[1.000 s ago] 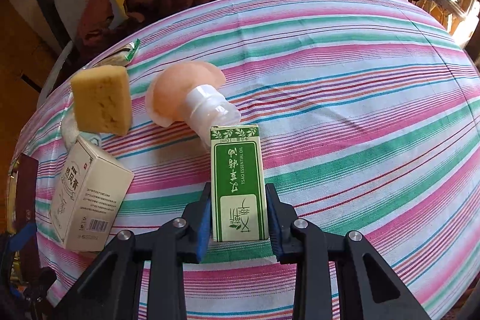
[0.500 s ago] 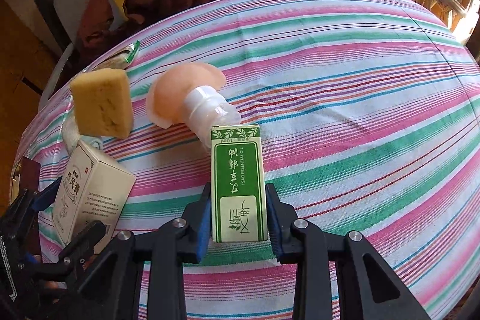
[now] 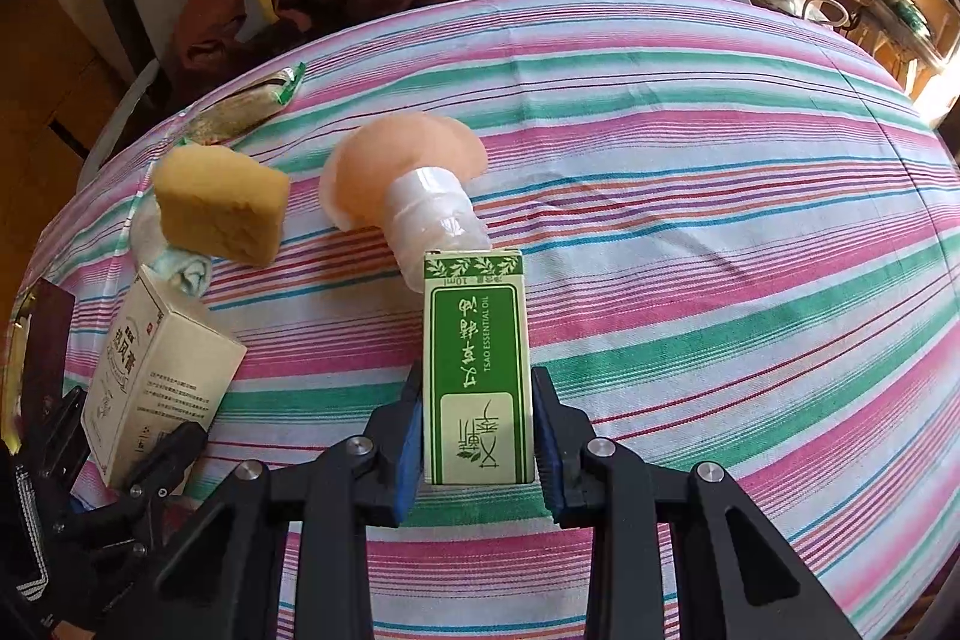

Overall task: Organize objects
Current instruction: 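Carry the cream box and green box into the gold tray and release both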

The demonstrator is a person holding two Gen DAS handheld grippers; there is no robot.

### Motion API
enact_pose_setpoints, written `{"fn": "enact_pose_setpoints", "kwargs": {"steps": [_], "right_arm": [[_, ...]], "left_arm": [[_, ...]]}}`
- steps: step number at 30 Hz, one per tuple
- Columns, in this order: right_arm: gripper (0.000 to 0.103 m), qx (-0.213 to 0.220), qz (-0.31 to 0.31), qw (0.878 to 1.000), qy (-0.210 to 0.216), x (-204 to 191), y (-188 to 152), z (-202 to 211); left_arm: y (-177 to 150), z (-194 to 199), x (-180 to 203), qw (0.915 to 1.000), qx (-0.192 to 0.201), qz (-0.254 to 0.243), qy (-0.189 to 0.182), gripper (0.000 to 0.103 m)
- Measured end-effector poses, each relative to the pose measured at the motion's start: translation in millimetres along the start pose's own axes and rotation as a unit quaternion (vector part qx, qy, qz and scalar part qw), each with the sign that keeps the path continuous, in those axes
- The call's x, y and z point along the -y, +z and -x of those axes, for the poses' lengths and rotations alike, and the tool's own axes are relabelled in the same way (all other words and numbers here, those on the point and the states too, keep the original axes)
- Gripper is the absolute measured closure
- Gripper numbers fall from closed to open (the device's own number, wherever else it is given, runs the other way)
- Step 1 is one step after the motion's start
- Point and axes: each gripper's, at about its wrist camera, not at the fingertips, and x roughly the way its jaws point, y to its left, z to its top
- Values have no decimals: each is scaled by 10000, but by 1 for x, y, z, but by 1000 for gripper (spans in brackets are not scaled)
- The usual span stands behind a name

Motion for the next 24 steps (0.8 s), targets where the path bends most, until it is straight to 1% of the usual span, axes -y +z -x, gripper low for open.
{"fn": "enact_pose_setpoints", "kwargs": {"steps": [4, 8, 12, 16, 21, 24], "right_arm": [[71, 42, 254, 9996, 107, -13, -2, 3], [71, 71, 480, 9978, 449, -27, -6, 7], [71, 131, 859, 9943, 623, -45, -11, 12], [71, 133, 1104, 9892, 954, -61, -16, 14], [71, 218, 1484, 9834, 1019, -75, -19, 16], [71, 260, 1608, 9813, 1028, -80, -20, 15]], "left_arm": [[-8, 6, -2, 10000, 43, 0, 36, 51], [-16, 13, -4, 9999, 95, -12, 108, 51], [-24, 22, -10, 9997, 179, 110, 93, 51], [-34, 32, -19, 9993, 268, 248, 91, 51], [-46, 47, -29, 9979, 365, 470, 238, 51], [-60, 59, -34, 9974, 425, 530, 247, 51]]}}
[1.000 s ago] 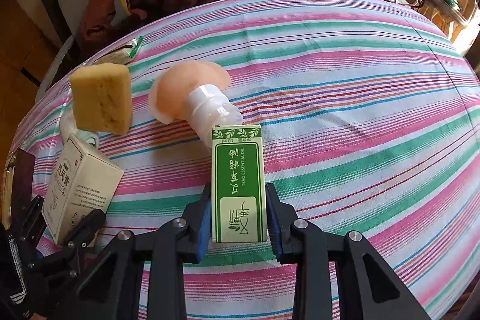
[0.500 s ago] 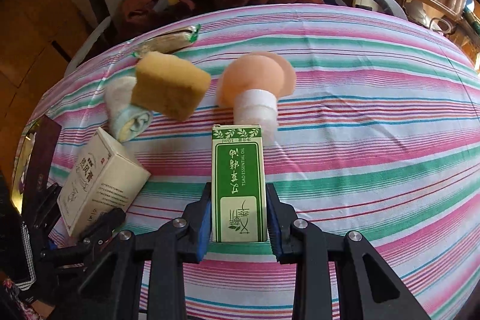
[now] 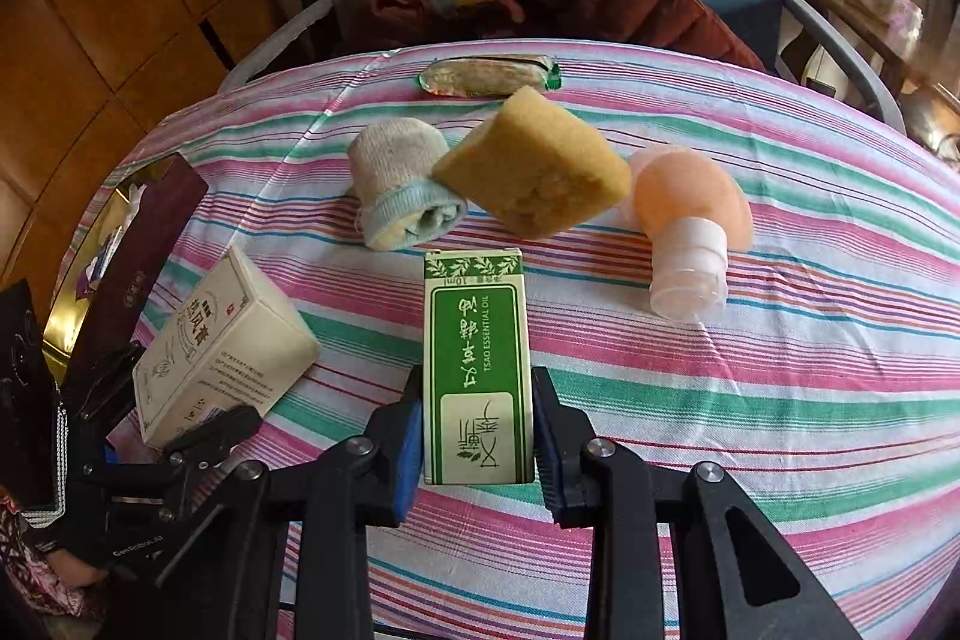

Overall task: Organize objects
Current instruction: 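Carry the cream box and green box into the gold tray and release both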

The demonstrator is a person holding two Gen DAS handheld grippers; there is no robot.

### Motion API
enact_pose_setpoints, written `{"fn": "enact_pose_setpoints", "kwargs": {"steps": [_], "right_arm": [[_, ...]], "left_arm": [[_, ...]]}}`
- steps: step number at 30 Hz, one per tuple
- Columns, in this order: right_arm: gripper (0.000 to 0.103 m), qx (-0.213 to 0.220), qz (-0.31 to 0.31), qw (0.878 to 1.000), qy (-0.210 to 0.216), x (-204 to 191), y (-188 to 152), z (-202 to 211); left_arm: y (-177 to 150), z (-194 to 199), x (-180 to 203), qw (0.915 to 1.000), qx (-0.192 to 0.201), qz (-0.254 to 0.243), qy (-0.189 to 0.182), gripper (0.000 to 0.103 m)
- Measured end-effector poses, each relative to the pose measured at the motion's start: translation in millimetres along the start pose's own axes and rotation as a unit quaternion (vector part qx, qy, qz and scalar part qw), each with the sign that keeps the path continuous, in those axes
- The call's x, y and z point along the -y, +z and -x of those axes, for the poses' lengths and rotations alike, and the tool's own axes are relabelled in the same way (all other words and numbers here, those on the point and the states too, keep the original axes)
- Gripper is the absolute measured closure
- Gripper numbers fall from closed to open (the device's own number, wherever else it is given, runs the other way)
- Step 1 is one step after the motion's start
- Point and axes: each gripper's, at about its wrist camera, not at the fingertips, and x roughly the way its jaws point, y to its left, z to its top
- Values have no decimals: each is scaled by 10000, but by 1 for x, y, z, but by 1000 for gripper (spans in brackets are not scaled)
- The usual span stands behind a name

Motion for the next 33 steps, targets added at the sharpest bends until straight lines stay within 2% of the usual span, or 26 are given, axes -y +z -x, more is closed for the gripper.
{"fn": "enact_pose_setpoints", "kwargs": {"steps": [5, 12, 21, 27, 33], "right_arm": [[71, -61, 53, 10000, 21, -3, -1, -4], [71, -121, 9, 9999, 94, -3, -3, -7], [71, -96, 37, 9999, 97, -5, -3, -8], [71, 41, 50, 9999, 121, -7, -2, -5], [71, 304, 104, 9992, 220, -12, 1, 3]], "left_arm": [[-12, 25, -5, 9998, 53, 112, -125, 51], [-8, 73, -25, 9983, 439, 345, -154, 51], [-7, 127, -86, 9916, 827, 979, 199, 51], [-24, 147, -130, 9860, 730, 1401, 529, 51], [-44, 156, -182, 9804, 266, 1655, 1032, 51]]}}
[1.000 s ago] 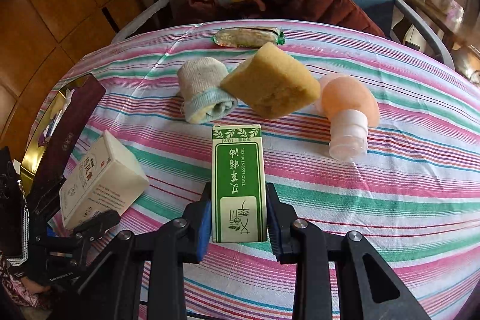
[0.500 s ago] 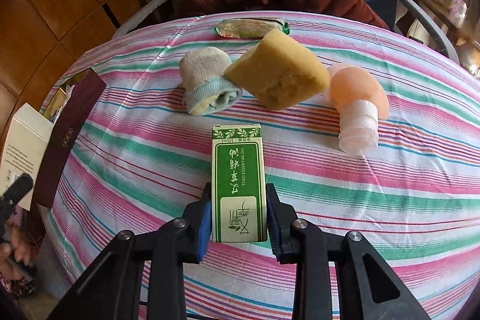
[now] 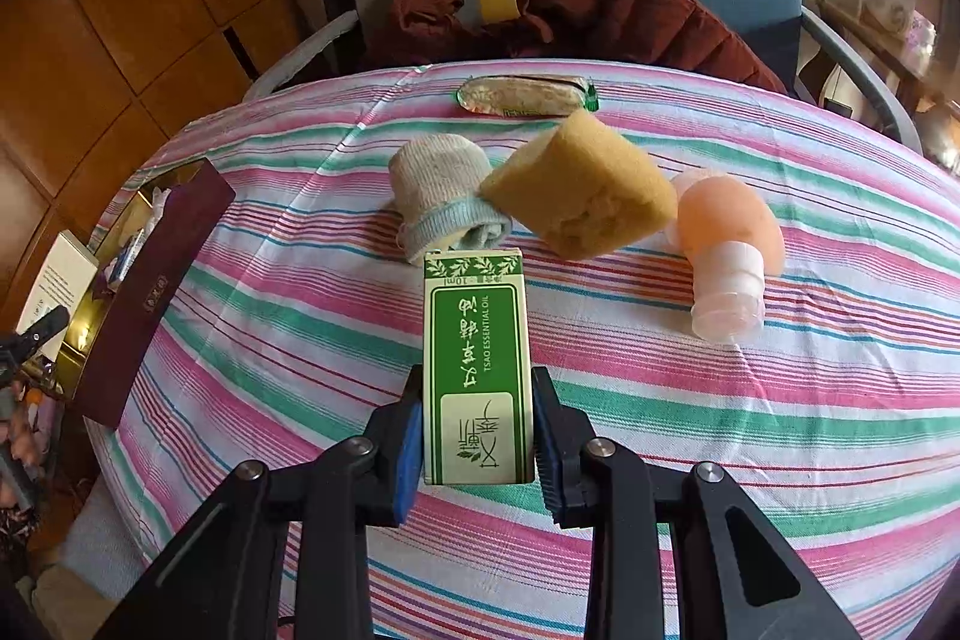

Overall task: Organize objects
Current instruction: 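Carry the cream box and green box into the gold tray and release both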

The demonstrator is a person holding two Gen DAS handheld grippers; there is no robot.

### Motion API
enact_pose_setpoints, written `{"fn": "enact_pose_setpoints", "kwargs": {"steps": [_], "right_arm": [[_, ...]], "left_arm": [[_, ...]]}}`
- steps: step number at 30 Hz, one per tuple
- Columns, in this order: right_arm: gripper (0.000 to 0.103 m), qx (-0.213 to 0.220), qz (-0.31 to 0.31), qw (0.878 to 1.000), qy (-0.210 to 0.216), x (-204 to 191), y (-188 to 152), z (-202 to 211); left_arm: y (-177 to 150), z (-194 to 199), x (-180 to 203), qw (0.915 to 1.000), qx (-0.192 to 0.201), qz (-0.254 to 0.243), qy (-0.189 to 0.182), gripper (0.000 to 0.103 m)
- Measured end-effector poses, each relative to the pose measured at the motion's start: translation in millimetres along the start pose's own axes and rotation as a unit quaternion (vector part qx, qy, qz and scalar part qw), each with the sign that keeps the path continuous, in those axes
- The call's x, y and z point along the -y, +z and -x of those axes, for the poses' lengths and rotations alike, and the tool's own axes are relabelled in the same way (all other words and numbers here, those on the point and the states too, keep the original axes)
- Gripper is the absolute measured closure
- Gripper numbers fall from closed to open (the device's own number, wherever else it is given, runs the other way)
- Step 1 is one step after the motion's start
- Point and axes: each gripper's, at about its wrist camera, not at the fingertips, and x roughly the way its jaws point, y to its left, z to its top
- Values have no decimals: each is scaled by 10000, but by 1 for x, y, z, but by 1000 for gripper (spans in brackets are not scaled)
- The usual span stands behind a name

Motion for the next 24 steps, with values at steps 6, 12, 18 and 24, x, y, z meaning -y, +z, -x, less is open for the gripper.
{"fn": "enact_pose_setpoints", "kwargs": {"steps": [6, 12, 18, 24], "right_arm": [[71, 190, -89, 9998, 57, 2, 2, 6], [71, 260, -159, 9995, 92, 5, 3, 8], [71, 341, -86, 9993, 90, 0, 3, 11], [71, 318, 1, 9992, 245, -20, 3, 11]], "left_arm": [[-6, -11, -62, 9956, -528, 633, 449, 51], [-15, -17, -86, 9910, -824, 743, 749, 51], [-19, -25, -87, 9868, -993, 454, 1193, 51], [-19, -18, -104, 9768, -893, 643, 1837, 36]]}}
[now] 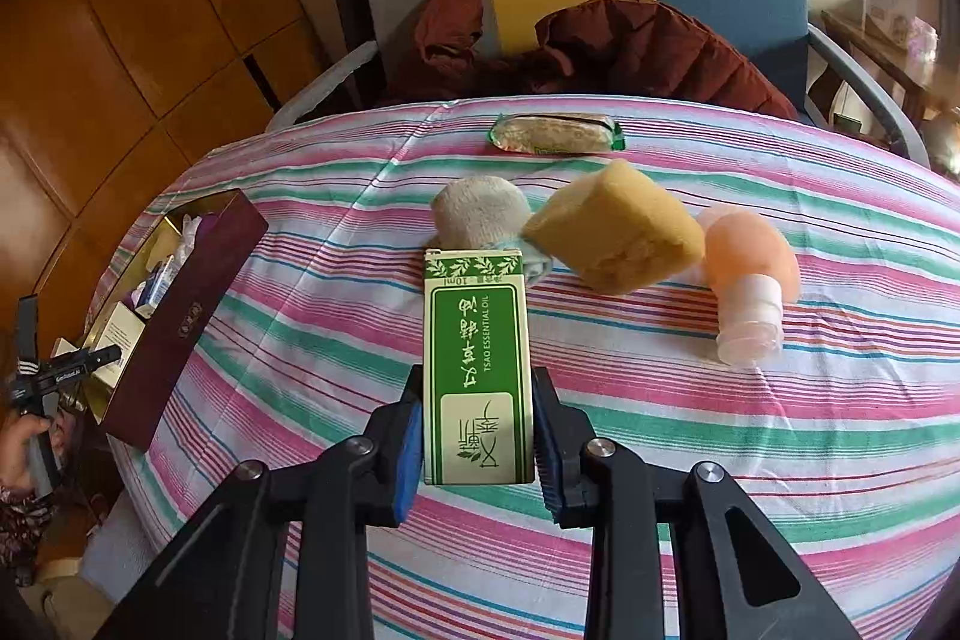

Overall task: Organize objects
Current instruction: 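Carry the cream box and green box into the gold tray and release both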

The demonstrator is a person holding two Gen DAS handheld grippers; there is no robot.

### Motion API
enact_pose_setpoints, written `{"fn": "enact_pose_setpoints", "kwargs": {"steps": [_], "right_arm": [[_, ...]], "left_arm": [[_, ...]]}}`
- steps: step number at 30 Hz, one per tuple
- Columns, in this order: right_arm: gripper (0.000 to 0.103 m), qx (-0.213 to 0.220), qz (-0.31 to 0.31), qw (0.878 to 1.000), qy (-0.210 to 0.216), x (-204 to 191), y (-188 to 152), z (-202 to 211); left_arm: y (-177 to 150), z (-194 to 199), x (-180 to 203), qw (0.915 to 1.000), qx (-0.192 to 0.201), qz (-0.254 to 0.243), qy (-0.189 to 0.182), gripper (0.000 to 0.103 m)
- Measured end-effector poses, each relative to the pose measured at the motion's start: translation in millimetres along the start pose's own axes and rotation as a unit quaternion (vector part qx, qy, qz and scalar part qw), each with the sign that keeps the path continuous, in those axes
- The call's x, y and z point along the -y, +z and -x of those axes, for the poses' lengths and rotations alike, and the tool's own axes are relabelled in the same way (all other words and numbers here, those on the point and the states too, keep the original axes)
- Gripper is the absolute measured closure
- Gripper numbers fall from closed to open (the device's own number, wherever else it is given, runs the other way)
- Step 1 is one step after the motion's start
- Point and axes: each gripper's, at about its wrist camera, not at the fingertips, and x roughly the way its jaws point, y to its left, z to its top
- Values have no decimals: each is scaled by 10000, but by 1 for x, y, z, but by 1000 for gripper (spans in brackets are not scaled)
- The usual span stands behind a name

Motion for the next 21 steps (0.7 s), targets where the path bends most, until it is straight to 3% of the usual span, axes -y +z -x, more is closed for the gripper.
{"fn": "enact_pose_setpoints", "kwargs": {"steps": [2, 10, 14, 18, 21], "right_arm": [[71, 7, 66, 9999, 155, -15, 0, 0], [71, 22, 505, 9925, 1113, -118, 5, -6], [71, -81, 897, 9847, 1490, -180, 9, -16], [71, -315, 1171, 9772, 1742, -235, 12, -35], [71, -504, 1264, 9759, 1704, -263, 12, -55]], "left_arm": [[1, 3, -9, 9998, 111, 155, -13, 31], [8, 28, -33, 9963, 664, 469, 288, 31], [10, 48, -47, 9891, 1090, 989, 88, 31], [1, 64, -58, 9689, 1561, 1761, -760, 31], [-7, 67, -46, 9598, 1608, 1884, -1321, 30]]}}
